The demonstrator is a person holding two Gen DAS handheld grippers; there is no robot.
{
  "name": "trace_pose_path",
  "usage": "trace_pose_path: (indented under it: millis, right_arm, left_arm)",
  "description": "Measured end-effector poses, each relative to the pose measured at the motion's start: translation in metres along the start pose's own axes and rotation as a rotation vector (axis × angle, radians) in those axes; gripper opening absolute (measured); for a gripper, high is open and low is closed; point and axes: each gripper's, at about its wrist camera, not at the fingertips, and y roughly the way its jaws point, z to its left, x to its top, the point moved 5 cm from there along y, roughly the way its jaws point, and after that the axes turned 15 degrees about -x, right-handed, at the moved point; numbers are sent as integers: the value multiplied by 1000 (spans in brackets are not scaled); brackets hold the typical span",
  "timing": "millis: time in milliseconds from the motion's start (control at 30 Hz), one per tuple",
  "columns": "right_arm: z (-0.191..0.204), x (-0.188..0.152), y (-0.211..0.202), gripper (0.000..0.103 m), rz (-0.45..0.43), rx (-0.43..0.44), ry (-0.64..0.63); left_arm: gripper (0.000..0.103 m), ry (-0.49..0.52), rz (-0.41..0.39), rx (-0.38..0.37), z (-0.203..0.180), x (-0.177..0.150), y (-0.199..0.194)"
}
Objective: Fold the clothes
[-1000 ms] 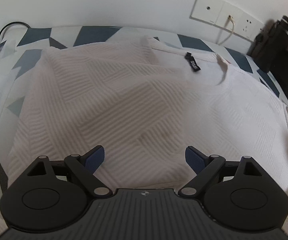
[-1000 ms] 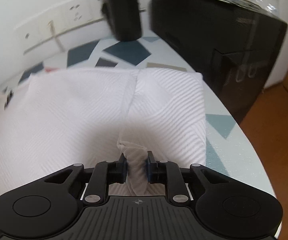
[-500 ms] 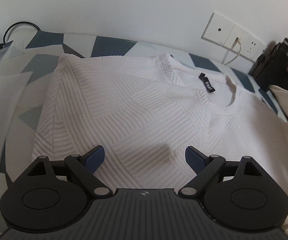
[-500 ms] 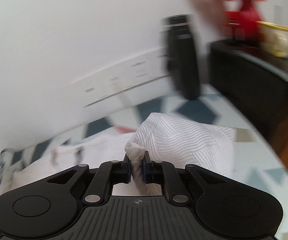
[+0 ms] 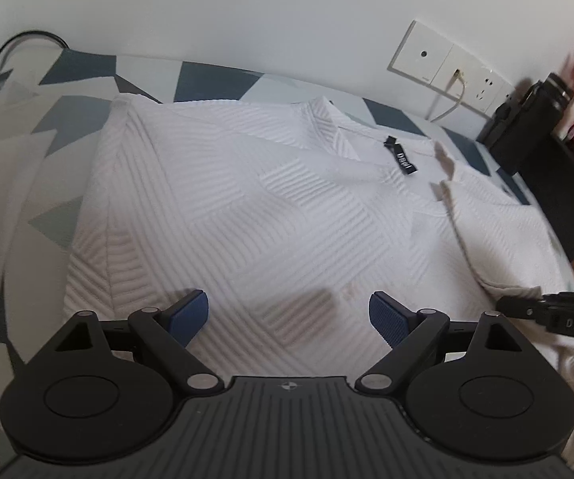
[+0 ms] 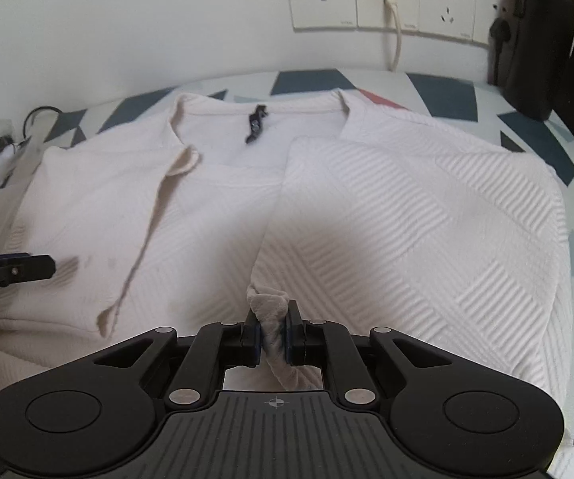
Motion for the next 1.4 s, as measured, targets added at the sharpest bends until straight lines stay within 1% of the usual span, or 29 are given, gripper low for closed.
trace_pose_path:
  millis: [100, 167, 200, 233, 267, 300, 333, 433, 500, 567, 633, 700, 733, 800, 900, 1000, 1100, 1167, 1200, 1300, 1367, 1400]
  right_arm:
    - [-2, -4, -2, 10, 13, 7, 3]
    - [-3, -9, -1, 14, 27, 10, 3]
    - [-4, -11, -1, 21, 34, 11, 4]
    - [-5, -14, 0, 36, 42, 12, 4]
    - [-10, -13, -6, 44, 28, 14, 21]
    - [-18, -10, -15, 55, 3, 16, 46]
    - [-25, -7, -24, 58, -21, 19, 72]
    - [-52, 2, -51, 58, -98, 16, 147]
    - [-83, 5, -68, 58, -152, -23, 204]
    - [-121, 3, -79, 57, -174, -73, 274]
    - [-158, -7, -82, 55, -158, -120, 338]
    - [-190, -22, -79, 48, -115, -171, 378]
    - [-200, -31, -76, 45, -89, -191, 390]
    - [-216, -50, -70, 44, -40, -208, 417]
    - [-221, -68, -62, 44, 2, -172, 435]
    - [-216, -69, -52, 45, -3, -167, 416]
    - [-212, -54, -34, 47, -3, -150, 401]
    - [-213, -42, -19, 48, 9, -142, 392]
    - [-214, -36, -11, 48, 18, -138, 387]
    - [-214, -17, 13, 48, 39, -129, 358]
    - [-209, -7, 26, 50, 39, -134, 314]
    - [-207, -1, 32, 54, 38, -136, 292]
  left_arm:
    - [90, 15, 15, -8, -4, 1, 4]
    - [90, 26, 28, -10, -7, 1, 7]
    - [90, 30, 34, -11, -8, 0, 8]
    - [90, 33, 38, -10, -9, 0, 9]
    - [90, 36, 42, -8, -9, 0, 10]
    - [90, 39, 45, -4, -10, 0, 11]
    - [90, 41, 48, 1, -10, 0, 12]
    - [90, 43, 40, 6, -15, 5, 11]
    - [90, 58, 33, -3, -24, 11, 11]
    - [90, 93, 33, -13, -38, 16, 14]
    - [90, 139, 42, -24, -54, 20, 20]
    - [90, 174, 62, -26, -66, 20, 30]
    - [90, 176, 71, -22, -69, 18, 34]
    - [90, 179, 90, -14, -73, 16, 41]
    - [90, 165, 100, 20, -70, 12, 45]
    - [90, 161, 81, 64, -62, 14, 37]
    - [90, 158, 55, 119, -50, 20, 23]
    - [85, 144, 45, 160, -39, 21, 12]
    - [82, 133, 40, 183, -32, 21, 6]
    - [82, 82, 14, 256, -10, 18, -14]
    - [82, 42, -13, 296, 6, 18, -28]
    - [82, 24, -25, 314, 15, 21, -35]
